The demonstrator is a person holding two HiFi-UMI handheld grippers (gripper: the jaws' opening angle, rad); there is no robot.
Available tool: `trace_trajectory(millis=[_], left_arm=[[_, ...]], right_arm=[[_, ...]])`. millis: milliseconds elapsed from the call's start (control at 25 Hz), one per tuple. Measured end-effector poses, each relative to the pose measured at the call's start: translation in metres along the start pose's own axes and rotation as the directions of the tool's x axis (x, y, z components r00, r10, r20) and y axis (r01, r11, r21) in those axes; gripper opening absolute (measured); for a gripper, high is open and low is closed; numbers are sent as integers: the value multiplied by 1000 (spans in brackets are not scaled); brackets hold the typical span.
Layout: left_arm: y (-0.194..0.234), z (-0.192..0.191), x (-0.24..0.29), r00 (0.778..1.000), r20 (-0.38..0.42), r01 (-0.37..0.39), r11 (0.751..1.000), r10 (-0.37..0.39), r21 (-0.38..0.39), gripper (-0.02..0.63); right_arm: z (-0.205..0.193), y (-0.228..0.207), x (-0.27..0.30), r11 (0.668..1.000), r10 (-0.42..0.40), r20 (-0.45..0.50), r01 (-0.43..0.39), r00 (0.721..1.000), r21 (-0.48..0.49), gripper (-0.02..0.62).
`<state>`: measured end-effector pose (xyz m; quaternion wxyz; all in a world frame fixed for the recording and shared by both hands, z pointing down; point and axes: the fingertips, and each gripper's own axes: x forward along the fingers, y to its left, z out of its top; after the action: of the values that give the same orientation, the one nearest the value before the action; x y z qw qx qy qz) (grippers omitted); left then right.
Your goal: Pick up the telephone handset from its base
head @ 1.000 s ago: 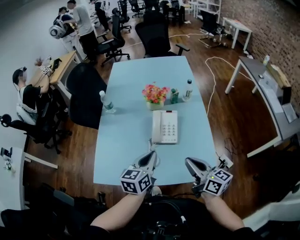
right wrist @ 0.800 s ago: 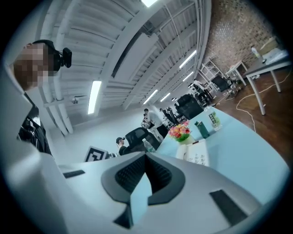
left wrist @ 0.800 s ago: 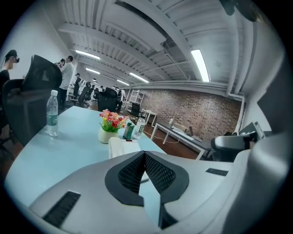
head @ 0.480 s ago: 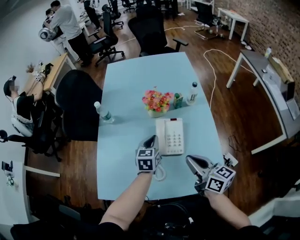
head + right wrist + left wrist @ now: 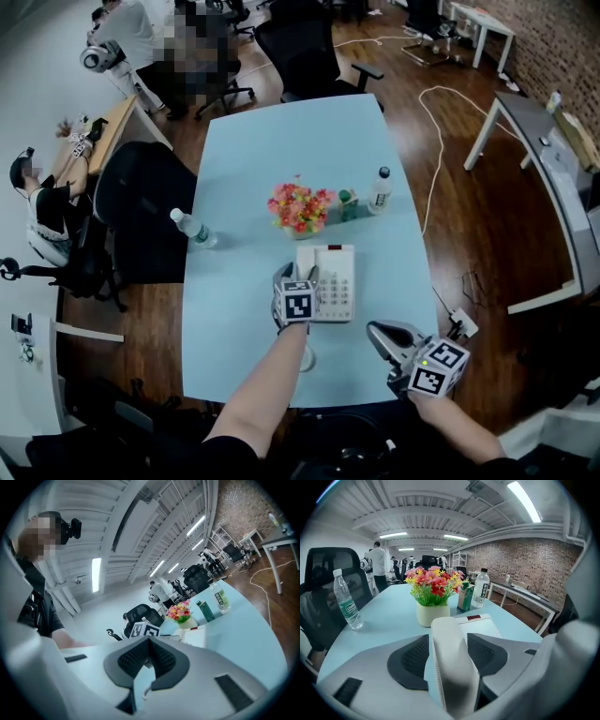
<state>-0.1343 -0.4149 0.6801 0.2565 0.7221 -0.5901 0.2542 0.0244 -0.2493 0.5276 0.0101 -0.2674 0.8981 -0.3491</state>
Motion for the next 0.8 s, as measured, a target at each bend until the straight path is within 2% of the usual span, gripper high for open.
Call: trace_trajectory(millis=[200, 520, 640, 800], left_arm=[[-2, -9, 20, 998, -50, -26, 1000, 26, 0, 255], [4, -11, 24, 999, -52, -14, 998, 11, -69, 244], [3, -9, 16, 998, -46, 27, 995, -32, -99, 239], [-7, 13, -15, 990, 48, 135, 980, -130, -144, 238]], right_arm=[[1, -13, -5, 1000, -2, 10, 2, 1000, 18, 18], [0, -12, -15, 999, -42, 28, 42, 999, 11, 18], [-1, -3, -16, 999, -47, 39, 47, 998, 1, 18], [-2, 12, -12, 999, -44, 58, 45, 997, -7, 18]])
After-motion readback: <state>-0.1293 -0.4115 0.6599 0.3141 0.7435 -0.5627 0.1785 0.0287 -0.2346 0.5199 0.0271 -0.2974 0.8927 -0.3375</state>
